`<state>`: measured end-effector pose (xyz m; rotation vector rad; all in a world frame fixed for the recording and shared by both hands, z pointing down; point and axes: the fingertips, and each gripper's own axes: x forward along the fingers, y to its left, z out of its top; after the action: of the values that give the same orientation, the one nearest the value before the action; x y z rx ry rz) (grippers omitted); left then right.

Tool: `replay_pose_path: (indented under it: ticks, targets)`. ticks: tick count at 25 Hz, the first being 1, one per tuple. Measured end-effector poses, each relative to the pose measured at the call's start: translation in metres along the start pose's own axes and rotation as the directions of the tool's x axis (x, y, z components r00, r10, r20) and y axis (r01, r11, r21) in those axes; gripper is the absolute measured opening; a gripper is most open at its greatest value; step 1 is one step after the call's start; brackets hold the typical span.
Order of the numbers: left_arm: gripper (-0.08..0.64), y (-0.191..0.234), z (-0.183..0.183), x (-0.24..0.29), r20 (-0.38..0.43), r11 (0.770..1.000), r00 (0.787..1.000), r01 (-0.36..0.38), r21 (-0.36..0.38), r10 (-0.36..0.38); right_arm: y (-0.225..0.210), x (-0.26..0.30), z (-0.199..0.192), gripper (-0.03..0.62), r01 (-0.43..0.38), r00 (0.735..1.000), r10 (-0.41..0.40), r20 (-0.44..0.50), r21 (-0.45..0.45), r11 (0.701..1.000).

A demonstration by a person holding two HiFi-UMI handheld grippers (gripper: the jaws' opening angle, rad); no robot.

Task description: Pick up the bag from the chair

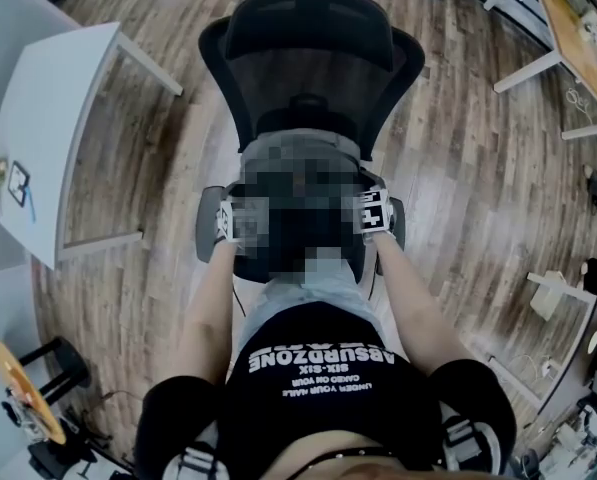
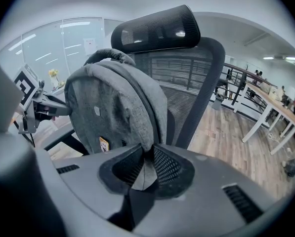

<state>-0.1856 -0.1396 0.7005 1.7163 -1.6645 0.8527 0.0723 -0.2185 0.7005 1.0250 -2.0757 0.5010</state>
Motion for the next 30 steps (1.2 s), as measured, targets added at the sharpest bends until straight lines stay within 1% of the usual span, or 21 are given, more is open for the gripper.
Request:
replay_pose_path:
  ticks: [3, 7, 11, 17, 20, 24, 30]
  targets:
    - [0.086, -0.001, -0.001, -0.004, -0.002, 1.0, 1.0, 0.01, 0.003, -0.01, 0.001, -0.005, -0.002, 0.067, -0.015, 1.0, 0.015, -0.004, -0.011, 1.0]
    - [0.084, -0.006, 0.001, -0.006, -0.027, 1.0, 0.999, 0.029, 0.013, -0.028, -0.001, -0.012, -0.004, 0.064, -0.025, 1.0, 0.024, -0.01, -0.038, 0.999]
    - [0.083, 0.0, 0.002, -0.008, -0.04, 1.0, 0.999, 0.025, 0.011, -0.025, 0.002, -0.012, -0.002, 0.063, -0.023, 1.0, 0.022, -0.015, -0.025, 0.999]
    - [0.081, -0.003, 0.011, -0.011, -0.027, 1.0, 0.999, 0.028, -0.003, -0.028, -0.002, -0.019, 0.002, 0.061, -0.008, 1.0, 0.008, 0.0, -0.003, 1.0]
    - [0.081, -0.002, 0.013, -0.013, -0.031, 0.999, 0.999, 0.032, 0.004, -0.032, -0.001, -0.023, 0.008, 0.06, -0.004, 1.0, 0.004, 0.024, -0.007, 1.0]
    - [0.08, -0.003, 0.013, -0.018, -0.022, 0.999, 0.999, 0.038, 0.02, -0.037, -0.001, -0.034, 0.01, 0.06, 0.004, 1.0, -0.004, 0.028, 0.002, 1.0]
    - [0.08, -0.012, 0.01, -0.033, 0.0, 0.998, 0.999, 0.054, 0.017, -0.054, 0.0, -0.051, 0.009, 0.058, 0.005, 0.999, -0.005, 0.037, 0.001, 1.0]
